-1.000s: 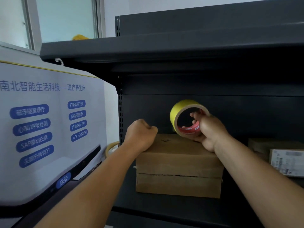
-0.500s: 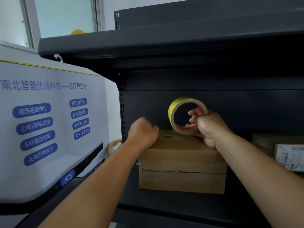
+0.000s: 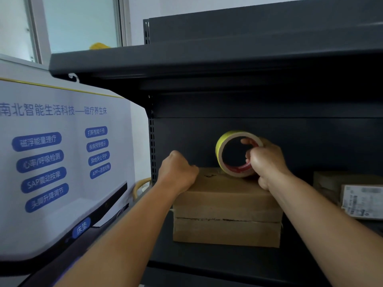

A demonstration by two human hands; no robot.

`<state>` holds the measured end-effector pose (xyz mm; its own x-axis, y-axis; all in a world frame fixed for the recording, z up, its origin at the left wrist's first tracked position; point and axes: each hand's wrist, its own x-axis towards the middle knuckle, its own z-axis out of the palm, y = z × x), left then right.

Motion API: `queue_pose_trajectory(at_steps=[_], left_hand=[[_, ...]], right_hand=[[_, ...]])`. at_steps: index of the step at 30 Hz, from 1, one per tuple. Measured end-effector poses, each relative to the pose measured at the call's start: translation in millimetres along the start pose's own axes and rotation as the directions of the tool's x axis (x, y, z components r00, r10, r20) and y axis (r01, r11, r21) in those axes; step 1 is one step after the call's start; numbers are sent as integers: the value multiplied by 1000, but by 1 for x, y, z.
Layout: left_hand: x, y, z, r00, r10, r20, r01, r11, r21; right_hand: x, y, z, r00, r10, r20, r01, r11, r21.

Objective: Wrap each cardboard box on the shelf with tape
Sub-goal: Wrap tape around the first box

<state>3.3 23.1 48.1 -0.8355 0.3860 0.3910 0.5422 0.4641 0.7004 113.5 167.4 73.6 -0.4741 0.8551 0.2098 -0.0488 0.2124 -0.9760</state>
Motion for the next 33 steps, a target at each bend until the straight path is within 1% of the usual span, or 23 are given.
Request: queue_pose_trajectory(at_steps=[3, 13, 18, 21, 24, 28, 29, 30, 31, 32, 33], left_hand=[[2, -1, 1, 1000, -17, -3, 17, 1000, 4], [4, 2, 3, 999, 35, 25, -39, 989, 146], [4, 6, 3, 998, 39, 40, -46, 980, 196], [6, 3, 3, 997, 15, 71, -30, 976, 214], [9, 0, 0, 994, -44, 102, 28, 987, 160], [7, -7, -12, 962, -103, 252, 107, 994, -1], [6, -7, -14, 960, -91, 263, 94, 996, 3], [4, -6, -15, 971, -54, 235, 39, 997, 70], [2, -2, -16, 983, 8, 182, -45, 979, 199], [-3, 5, -19, 978, 108, 177, -163, 929, 333], [-7, 12, -21, 943, 209, 261, -306, 853, 422]], right_hand=[[-2, 0, 1, 1000, -17, 7, 17, 1000, -22], [-6, -1, 2, 997, -65, 29, 67, 996, -60], [-4, 0, 3, 997, -58, 40, 62, 994, -91], [-3, -1, 3, 998, -42, 51, 48, 992, -114], [-2, -1, 2, 998, -24, 54, 30, 993, -116], [-2, -1, 1, 997, -26, 67, 35, 991, -128], [-1, 0, 1, 997, -33, 71, 42, 991, -130], [-1, 0, 1, 996, -41, 73, 51, 990, -133], [-1, 0, 1, 996, -47, 73, 57, 989, -136], [-1, 1, 1, 996, -48, 71, 58, 989, -139], [-1, 1, 1, 997, -43, 70, 53, 988, -142]])
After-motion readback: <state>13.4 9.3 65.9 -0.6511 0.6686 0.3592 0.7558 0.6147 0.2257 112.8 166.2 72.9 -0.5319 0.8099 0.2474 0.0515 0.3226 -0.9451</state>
